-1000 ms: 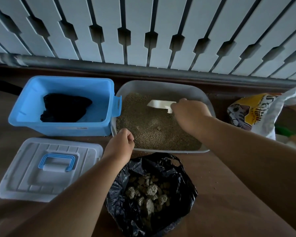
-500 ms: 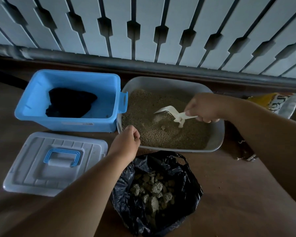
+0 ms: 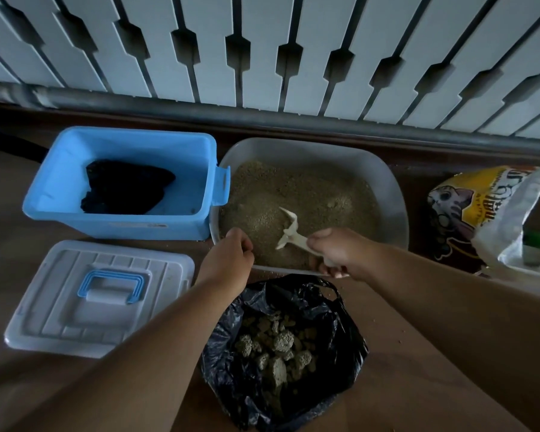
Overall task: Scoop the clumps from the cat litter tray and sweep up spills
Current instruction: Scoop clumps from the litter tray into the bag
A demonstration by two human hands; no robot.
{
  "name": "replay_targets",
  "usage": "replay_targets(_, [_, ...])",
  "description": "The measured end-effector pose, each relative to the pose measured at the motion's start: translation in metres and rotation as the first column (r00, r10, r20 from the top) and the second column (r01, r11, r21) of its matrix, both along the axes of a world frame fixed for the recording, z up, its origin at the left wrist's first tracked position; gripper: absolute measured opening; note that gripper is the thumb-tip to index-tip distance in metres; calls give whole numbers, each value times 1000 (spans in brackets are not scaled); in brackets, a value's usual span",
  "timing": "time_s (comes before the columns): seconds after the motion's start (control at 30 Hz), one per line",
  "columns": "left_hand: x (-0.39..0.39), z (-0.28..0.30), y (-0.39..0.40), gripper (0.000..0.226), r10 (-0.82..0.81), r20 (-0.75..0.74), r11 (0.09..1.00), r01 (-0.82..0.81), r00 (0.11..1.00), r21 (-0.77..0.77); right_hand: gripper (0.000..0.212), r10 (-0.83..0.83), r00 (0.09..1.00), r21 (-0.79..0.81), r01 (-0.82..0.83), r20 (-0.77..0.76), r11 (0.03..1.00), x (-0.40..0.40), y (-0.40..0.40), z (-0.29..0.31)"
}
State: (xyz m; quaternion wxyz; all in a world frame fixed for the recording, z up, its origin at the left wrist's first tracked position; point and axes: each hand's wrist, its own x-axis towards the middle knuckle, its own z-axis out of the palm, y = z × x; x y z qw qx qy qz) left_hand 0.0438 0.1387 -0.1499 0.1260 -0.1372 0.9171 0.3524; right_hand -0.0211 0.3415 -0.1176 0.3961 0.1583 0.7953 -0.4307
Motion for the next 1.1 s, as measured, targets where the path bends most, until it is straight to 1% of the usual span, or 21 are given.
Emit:
replay_targets(0.1, [0, 1, 0, 7, 1, 4, 1000, -1, 1000, 15, 20, -63, 995, 2, 63, -73, 998, -1, -7, -4])
replay_targets(0.2, [0, 3, -2, 8, -3, 25, 1000, 2, 1000, 27, 24, -122, 987, -67, 115, -103, 991, 7, 2, -8])
replay_targets(0.33, [-1, 5, -2, 7, 7, 34, 999, -8, 999, 39, 27, -238, 966, -188, 216, -103, 958, 11, 25, 1])
replay_targets(0.4, [-1, 7, -1, 6, 5, 41, 1000, -6, 999, 24, 29, -253, 962, -244, 222, -105, 944, 13, 37, 8])
replay_targets(0.5, [-2, 11, 3, 4, 4, 66, 1000, -2, 998, -29, 35, -241, 962, -230, 208, -126, 951, 18, 51, 12])
replay_targets(0.57, [-4, 14, 7, 6, 9, 95, 997, -1, 995, -79, 37, -244, 964, -229, 214, -110, 950, 22, 59, 10])
replay_targets(0.7, [-10, 23, 16, 22, 18, 188, 971, 28, 982, -236, 39, -259, 961, -269, 226, -96, 936, 26, 65, 8])
replay_targets(0.8, [-10, 28, 20, 23, 2, 187, 947, 58, 982, -317, 41, -279, 956, -298, 243, -86, 923, 25, 70, 10])
replay_targets(0.9, [-9, 29, 24, 24, -17, 153, 938, 69, 988, -340, 41, -272, 958, -276, 239, -88, 931, 24, 76, 15])
replay_targets(1.0, [-7, 27, 26, 27, -6, 135, 944, 50, 991, -326, 37, -251, 962, -267, 216, -106, 939, 22, 82, 19])
replay_targets(1.1, [-6, 27, 26, 22, -3, 130, 954, 42, 991, -297, 40, -280, 947, -236, 238, -160, 942, 19, 86, 25])
